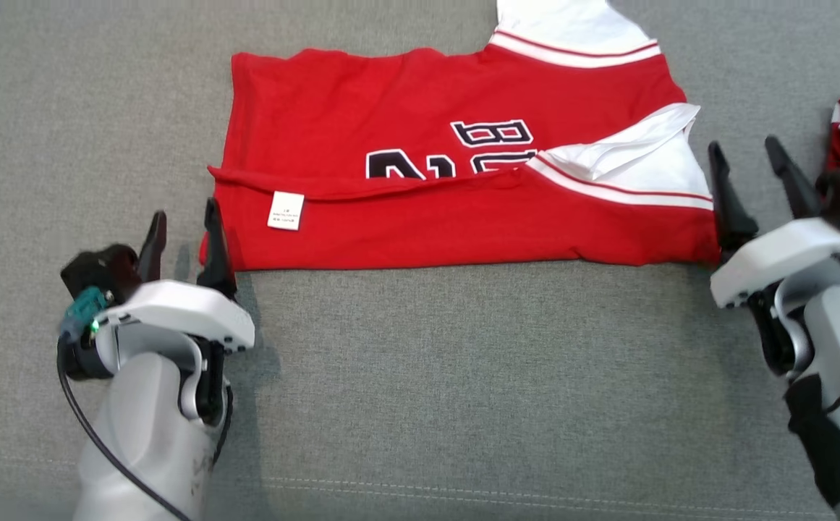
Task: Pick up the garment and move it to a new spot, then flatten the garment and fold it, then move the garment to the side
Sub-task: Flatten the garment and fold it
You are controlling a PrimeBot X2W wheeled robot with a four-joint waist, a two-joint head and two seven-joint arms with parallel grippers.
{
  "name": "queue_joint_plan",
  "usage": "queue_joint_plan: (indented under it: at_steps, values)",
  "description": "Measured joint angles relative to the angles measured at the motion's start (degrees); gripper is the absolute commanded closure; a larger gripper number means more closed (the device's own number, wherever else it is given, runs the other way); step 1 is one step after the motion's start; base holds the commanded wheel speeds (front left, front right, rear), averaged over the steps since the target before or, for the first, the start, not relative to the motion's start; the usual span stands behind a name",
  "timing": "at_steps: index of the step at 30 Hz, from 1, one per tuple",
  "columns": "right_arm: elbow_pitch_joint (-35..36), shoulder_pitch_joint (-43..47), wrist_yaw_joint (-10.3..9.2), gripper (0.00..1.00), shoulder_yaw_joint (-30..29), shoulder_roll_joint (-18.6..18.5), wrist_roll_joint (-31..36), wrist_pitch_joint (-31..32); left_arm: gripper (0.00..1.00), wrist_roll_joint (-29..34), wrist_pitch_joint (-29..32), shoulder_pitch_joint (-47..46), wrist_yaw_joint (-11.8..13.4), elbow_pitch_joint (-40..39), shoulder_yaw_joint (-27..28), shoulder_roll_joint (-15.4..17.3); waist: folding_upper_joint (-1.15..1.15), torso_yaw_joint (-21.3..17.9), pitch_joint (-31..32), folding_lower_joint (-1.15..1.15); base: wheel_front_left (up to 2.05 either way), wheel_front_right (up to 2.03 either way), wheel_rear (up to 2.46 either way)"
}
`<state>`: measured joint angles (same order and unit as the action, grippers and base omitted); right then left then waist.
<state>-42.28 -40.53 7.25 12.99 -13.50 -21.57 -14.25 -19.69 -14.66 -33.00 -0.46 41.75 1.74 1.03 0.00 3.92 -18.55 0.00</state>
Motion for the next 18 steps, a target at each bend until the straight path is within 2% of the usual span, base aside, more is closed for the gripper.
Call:
queue_joint_plan:
  at_steps: [8, 18]
  values:
    - [4.1, 9.0, 0.00, 0.00, -1.1, 2.3, 0.0, 0.0, 0.00, 0.6, 0.0, 7.3, 0.0, -3.9, -1.0, 0.2, 0.00, -0.8, 4.6, 0.01, 0.00, 0.00, 0.00]
    - [4.3, 15.4, 0.00, 0.00, -3.0, 3.9, -0.8, 0.0, 0.00, 2.1, 0.0, 13.6, 0.0, -7.2, -2.8, 0.4, 0.00, -1.1, 7.5, 0.00, 0.00, 0.00, 0.00]
